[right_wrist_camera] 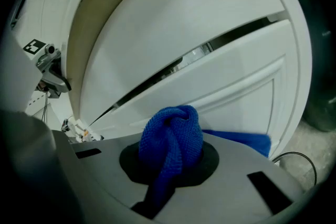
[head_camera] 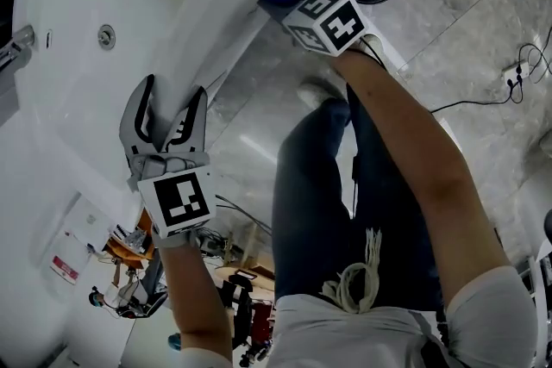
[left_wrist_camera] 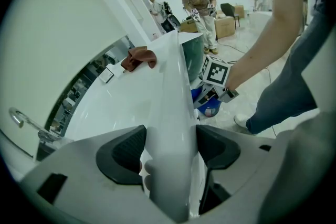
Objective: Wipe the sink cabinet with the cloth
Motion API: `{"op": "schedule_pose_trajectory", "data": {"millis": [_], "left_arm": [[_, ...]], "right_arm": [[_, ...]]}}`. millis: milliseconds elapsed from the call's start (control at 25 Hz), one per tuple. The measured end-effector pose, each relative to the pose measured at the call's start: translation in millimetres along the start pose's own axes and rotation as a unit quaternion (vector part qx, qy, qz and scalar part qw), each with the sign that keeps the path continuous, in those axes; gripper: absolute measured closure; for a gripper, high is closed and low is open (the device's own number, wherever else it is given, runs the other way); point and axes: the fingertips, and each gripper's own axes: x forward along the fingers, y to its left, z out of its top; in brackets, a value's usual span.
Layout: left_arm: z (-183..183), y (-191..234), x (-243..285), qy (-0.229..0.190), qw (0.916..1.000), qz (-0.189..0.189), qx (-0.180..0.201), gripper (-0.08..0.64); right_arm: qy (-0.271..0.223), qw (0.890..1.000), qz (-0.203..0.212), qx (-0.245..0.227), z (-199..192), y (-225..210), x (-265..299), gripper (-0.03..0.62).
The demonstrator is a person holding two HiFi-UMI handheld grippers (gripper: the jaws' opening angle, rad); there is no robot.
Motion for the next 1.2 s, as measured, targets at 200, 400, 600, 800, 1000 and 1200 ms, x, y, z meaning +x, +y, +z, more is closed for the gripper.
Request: {"op": "schedule_pose_trajectory", "data": {"millis": [200, 400, 600, 800, 1000, 1200], "left_arm": [[0.0, -0.7, -0.8, -0.001, 1.0000, 0.001, 0.000, 0.264], [0.7, -0.5, -0.6, -0.002, 1.0000, 0.003, 0.005, 0.264], [4.3, 2.9, -1.2, -0.002, 0.9999, 0.009, 0.012, 0.264], [-0.3, 0.5, -1.6, -0.006, 1.0000, 0.004, 0.005, 0.264], [-1.3, 0.3, 0.1, 0.000, 0.9997, 0.016, 0.018, 0.264], [-1.0, 0.5, 0.5, 0.002, 0.9996, 0.019, 0.023, 0.264]], "right_arm": [[0.002, 1.000, 0.018, 0.008, -9.1, 28.0, 7.7, 0.555], [0.016, 0.999, 0.038, 0.013, -27.1, 49.3, 15.4, 0.555], [0.040, 0.998, 0.054, 0.010, -46.7, 66.4, 19.9, 0.555], [0.044, 0.997, 0.066, 0.010, -54.7, 81.2, 25.8, 0.555], [0.028, 0.997, 0.068, 0.013, -43.1, 89.6, 29.6, 0.555], [0.035, 0.995, 0.093, 0.003, -36.1, 111.0, 29.4, 0.554]]}}
